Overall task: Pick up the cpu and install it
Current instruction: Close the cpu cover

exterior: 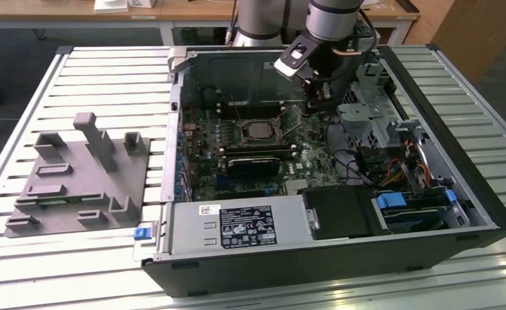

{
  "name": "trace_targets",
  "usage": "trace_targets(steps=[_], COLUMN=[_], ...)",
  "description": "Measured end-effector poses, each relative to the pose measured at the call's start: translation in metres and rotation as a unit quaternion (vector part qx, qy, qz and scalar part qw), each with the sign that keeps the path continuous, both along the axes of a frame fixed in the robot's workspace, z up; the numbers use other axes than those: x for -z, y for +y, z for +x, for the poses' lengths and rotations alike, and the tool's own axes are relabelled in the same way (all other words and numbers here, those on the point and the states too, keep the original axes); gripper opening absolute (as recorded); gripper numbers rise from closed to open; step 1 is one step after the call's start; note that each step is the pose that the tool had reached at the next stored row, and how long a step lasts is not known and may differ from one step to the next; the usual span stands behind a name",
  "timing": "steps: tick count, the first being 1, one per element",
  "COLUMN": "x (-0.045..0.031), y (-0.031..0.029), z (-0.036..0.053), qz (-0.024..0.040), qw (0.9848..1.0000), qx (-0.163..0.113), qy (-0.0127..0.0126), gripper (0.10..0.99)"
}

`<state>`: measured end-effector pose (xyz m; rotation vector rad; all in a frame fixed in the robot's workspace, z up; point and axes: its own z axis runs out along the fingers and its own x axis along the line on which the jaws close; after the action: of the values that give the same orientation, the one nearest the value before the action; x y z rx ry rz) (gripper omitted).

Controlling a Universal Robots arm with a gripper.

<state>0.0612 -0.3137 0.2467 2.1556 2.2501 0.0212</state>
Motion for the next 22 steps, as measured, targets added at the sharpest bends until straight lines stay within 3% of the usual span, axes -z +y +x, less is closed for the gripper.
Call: trace_targets(steps=[7,22], x=[0.0024,0.0025], y=[0.0,0.0], z=[-0.0034,-0.0248], qz=[-0.0001,0.0006], qw=[1.0,1.0], qx=[0.0,0.0], qy=[0.0001,0.0001], gripper=[0.106,0.106])
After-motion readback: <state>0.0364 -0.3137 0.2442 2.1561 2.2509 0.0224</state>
